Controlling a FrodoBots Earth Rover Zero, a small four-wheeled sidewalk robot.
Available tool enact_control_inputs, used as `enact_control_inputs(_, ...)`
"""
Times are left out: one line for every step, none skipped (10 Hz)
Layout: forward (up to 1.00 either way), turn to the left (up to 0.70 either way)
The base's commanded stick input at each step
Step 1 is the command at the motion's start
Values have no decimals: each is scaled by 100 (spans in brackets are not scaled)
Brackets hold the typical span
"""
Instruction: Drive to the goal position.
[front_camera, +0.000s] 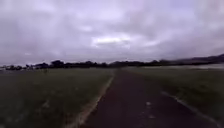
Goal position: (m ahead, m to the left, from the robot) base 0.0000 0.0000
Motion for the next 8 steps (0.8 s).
enact_control_inputs(85,0)
enact_control_inputs(85,0)
enact_control_inputs(85,0)
enact_control_inputs(85,0)
enact_control_inputs(85,0)
enact_control_inputs(85,0)
enact_control_inputs(85,0)
enact_control_inputs(85,0)
